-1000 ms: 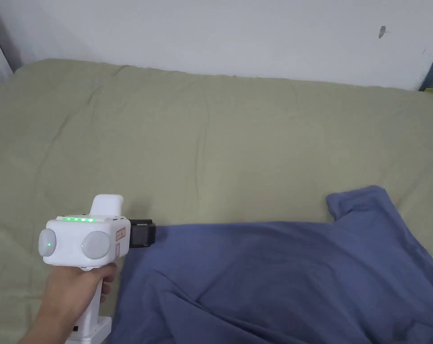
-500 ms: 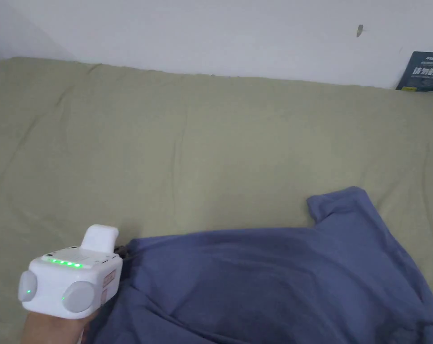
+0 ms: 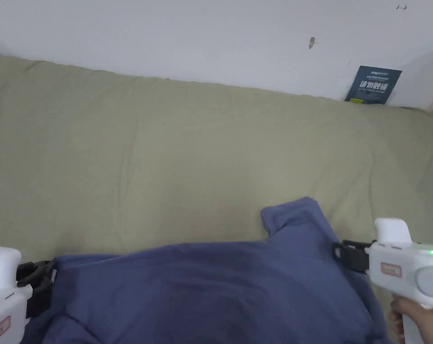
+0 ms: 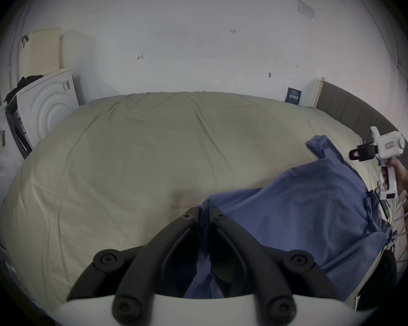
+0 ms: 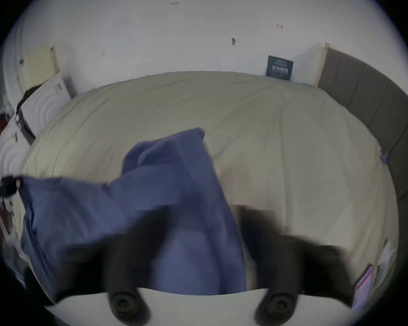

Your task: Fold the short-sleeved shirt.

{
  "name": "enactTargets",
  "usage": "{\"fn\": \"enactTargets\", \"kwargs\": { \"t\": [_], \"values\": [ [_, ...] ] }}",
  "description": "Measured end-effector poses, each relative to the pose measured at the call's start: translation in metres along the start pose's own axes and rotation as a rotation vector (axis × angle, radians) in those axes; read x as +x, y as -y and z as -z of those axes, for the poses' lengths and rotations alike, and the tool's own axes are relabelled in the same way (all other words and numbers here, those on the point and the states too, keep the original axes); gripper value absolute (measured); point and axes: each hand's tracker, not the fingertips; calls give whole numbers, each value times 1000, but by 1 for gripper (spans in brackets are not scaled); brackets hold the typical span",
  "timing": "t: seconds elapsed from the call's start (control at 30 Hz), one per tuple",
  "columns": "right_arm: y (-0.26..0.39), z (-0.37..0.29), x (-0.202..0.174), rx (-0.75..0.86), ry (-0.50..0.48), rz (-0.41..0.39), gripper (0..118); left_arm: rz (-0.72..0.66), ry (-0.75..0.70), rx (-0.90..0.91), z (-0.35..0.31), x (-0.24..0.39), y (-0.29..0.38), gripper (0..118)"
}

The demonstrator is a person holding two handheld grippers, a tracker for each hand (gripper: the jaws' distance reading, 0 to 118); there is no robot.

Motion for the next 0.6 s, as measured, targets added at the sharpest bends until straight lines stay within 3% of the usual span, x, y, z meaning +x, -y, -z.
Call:
{"fn": "enactTargets", "kwargs": {
  "t": [0.03, 0.1, 0.27, 0.3, 0.33, 0.37, 0.4, 0.43, 0.5, 0.6],
  "values": [
    [-6, 14, 3, -19, -4, -6, 118, -10, 1, 3, 0, -1, -1, 8],
    [-11, 28, 1, 2, 50, -78, 118, -16, 2, 5, 0, -1, -2, 8],
    [-15, 49, -4, -54, 28, -102, 117, -27, 9, -4, 2, -4, 1, 8],
    [-15, 52, -5, -77, 31, -102, 108, -26, 9, -9, 3, -3, 1, 8],
    [-18, 42, -16, -124, 4, -90, 78, -23, 6, -10, 4, -3, 1, 8],
    [-16, 40, -18, -149, -9, -82, 39, -21, 6, -13, 4, -2, 1, 8],
    [-13, 35, -25, -123, 9, -100, 20, -24, 8, -15, 8, -8, 5, 8],
    [-10, 31, -26, -70, 38, -143, 20, -26, 9, -15, 8, -9, 5, 8],
    [-9, 26, -24, -64, -10, -148, 1, -25, 11, -18, 9, -9, 4, 8],
    [-11, 17, -35, -64, -1, -175, 1, -17, 18, -39, 16, -11, 3, 8]
  ]
}}
